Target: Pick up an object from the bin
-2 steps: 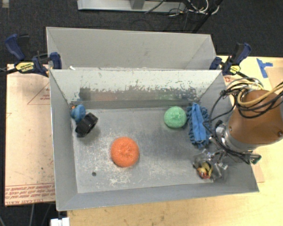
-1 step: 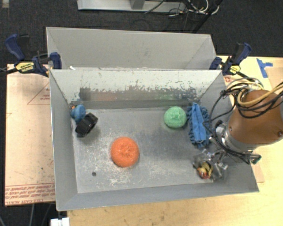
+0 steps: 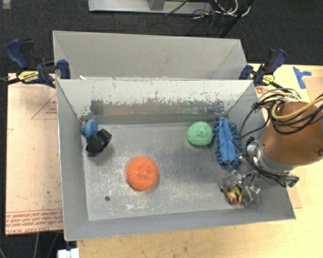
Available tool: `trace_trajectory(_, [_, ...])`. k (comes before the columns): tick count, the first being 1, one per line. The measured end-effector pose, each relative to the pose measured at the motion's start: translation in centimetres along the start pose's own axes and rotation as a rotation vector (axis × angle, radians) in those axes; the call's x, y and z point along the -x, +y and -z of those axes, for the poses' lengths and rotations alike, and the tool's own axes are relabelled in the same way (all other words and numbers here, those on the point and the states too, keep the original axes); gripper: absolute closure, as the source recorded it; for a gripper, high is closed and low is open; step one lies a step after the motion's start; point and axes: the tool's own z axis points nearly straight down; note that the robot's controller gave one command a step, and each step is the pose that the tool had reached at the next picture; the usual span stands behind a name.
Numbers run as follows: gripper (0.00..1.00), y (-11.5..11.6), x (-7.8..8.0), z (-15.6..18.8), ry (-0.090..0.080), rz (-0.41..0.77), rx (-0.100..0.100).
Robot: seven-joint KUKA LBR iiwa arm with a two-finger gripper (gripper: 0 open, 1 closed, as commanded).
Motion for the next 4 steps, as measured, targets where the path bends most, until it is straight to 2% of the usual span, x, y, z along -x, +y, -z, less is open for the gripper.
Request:
trace_trajectory(1, [1.0,0.1,-0.1,2.0,0.005,0.0,0.005])
trace_trajectory(3, [1.0,-0.1,0.0,6.3,0.0,-0.003,-0.004])
trace_trajectory(4, [1.0,-0.1,0.0,7.0,-0.001,-0.003,-0.004])
